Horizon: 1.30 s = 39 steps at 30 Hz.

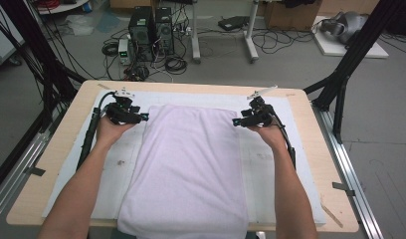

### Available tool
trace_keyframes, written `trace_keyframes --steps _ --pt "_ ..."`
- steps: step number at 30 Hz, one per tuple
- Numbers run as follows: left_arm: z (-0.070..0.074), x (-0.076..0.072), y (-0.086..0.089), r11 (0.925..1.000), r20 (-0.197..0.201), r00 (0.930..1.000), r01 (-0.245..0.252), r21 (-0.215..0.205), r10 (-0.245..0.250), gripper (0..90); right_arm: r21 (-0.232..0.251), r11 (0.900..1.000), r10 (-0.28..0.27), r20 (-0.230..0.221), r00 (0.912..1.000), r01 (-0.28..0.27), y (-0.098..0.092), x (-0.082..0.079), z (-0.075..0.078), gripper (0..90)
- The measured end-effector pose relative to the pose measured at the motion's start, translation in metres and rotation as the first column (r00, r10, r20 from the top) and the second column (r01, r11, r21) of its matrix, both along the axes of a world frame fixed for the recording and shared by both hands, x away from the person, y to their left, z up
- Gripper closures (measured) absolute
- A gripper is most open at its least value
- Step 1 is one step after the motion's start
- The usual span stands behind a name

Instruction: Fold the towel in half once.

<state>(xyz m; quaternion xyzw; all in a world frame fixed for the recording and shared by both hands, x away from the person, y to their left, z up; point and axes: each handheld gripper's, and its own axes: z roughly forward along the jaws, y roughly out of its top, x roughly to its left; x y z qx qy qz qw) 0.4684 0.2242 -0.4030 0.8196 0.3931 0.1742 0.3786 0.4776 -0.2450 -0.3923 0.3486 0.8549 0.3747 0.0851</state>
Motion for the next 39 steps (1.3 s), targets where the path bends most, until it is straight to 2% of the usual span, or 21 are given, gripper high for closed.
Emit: trace_keyframes --steps 5,9,11,12,14,16,18,20,21,24,30,33,36,39 --pt "-0.017 0.007 -0.011 0.9998 -0.031 0.9993 -0.021 -0.002 0.020 47.4 -0.026 1.000 -0.017 -0.012 0.9998 0.016 0.004 0.002 -0.023 39.3" --pt "-0.027 0.008 -0.021 0.9995 -0.052 0.9986 -0.006 0.031 0.007 48.3 -0.055 0.998 -0.026 -0.019 0.9995 0.025 0.012 0.001 -0.038 41.9" --pt "-0.033 0.008 -0.026 0.9983 -0.081 0.9968 0.003 0.059 0.002 51.0 -0.083 0.996 -0.035 -0.029 0.9989 0.033 0.016 0.001 -0.043 44.0" --pt "-0.034 0.006 -0.026 0.9982 -0.062 0.9980 -0.008 0.059 0.012 51.2 -0.096 0.995 -0.041 -0.011 0.9991 0.040 0.018 0.000 -0.044 47.2" --pt "-0.035 0.004 -0.024 0.9983 -0.046 0.9983 -0.033 0.048 0.035 58.3 -0.104 0.993 -0.055 0.003 0.9985 0.055 0.019 -0.002 -0.044 53.1" --pt "-0.034 0.003 -0.021 0.9979 -0.051 0.9977 -0.043 0.049 0.046 68.6 -0.097 0.995 -0.039 -0.005 0.9992 0.038 0.020 -0.004 -0.043 64.9" --pt "-0.033 0.003 -0.020 0.9968 -0.051 0.9976 -0.043 0.066 0.047 76.3 -0.092 0.995 -0.033 -0.009 0.9994 0.032 0.023 -0.005 -0.043 73.6" --pt "-0.032 0.004 -0.017 0.9984 -0.077 0.9962 -0.037 0.043 0.041 84.7 -0.072 0.997 -0.024 -0.033 0.9992 0.021 0.023 -0.005 -0.043 82.5" --pt "-0.032 0.004 -0.015 0.9987 -0.083 0.9956 -0.040 0.032 0.043 86.1 -0.066 0.998 -0.019 -0.042 0.9989 0.016 0.023 -0.005 -0.043 84.3" --pt "-0.030 0.003 -0.014 0.9990 -0.090 0.9953 -0.035 0.029 0.038 87.5 -0.076 0.997 -0.027 -0.044 0.9986 0.024 0.025 -0.006 -0.041 85.5" --pt "-0.015 -0.002 -0.007 0.9999 -0.042 0.9990 -0.016 -0.004 0.016 87.9 -0.039 0.998 -0.052 -0.014 0.9986 0.051 0.012 -0.010 -0.022 85.6" --pt "-0.006 -0.007 -0.002 1.0000 -0.027 0.9996 -0.004 -0.006 0.004 88.0 -0.017 0.999 -0.038 0.021 0.9990 0.039 0.010 -0.014 -0.010 85.6" --pt "0.001 -0.011 0.001 0.9999 -0.015 0.9998 0.011 -0.003 -0.011 88.0 -0.023 0.999 -0.029 0.025 0.9993 0.030 0.009 -0.017 -0.005 85.6" --pt "0.010 -0.017 0.003 0.9993 0.007 0.9996 0.029 -0.026 -0.028 88.0 -0.008 1.000 -0.018 0.027 0.9995 0.018 0.010 -0.021 0.000 85.6"
